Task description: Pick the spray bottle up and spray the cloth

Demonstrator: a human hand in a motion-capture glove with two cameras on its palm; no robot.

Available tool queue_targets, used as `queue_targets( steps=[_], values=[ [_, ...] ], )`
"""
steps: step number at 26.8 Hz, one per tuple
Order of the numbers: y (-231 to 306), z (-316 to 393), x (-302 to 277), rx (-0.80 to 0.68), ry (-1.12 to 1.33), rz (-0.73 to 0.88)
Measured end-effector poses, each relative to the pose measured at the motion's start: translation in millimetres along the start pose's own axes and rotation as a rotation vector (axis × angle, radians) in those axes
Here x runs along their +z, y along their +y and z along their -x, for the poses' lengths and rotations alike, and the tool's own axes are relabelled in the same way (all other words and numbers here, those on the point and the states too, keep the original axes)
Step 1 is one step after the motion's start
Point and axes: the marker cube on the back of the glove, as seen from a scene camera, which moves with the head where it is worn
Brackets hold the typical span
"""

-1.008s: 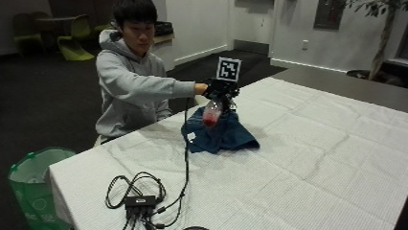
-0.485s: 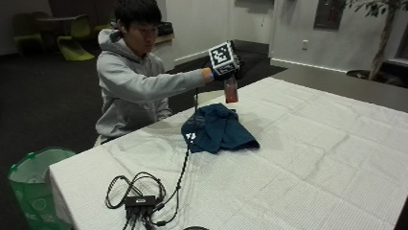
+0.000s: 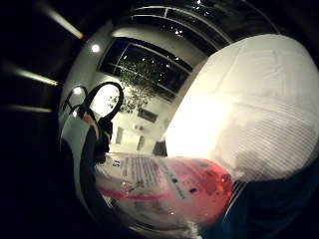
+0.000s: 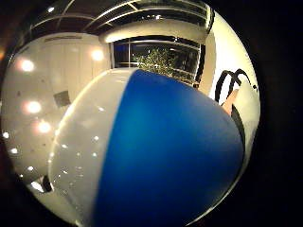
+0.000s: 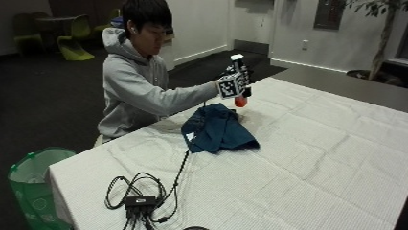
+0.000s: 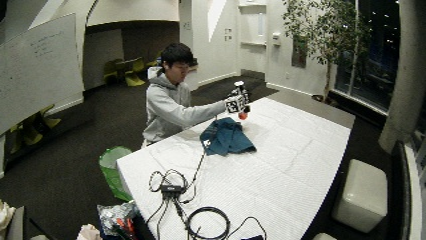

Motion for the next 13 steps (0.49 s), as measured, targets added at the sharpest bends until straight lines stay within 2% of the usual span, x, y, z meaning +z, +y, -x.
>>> queue_targets(
  steps=[2, 3, 6, 8, 13],
  values=[
    [1.1, -5.8, -1.9, 0.002, -0.012, 0.047],
    [-7.9, -9.4, 0.7, 0.005, -0.016, 0.006],
    [-63.3, -15.7, 14.5, 0.012, -0.08, -0.323],
    [-82.3, -20.6, 19.8, 0.02, -0.112, -0.425],
    [-82.1, -41.0, 26.8, 0.038, -0.05, -0.343]
  ],
)
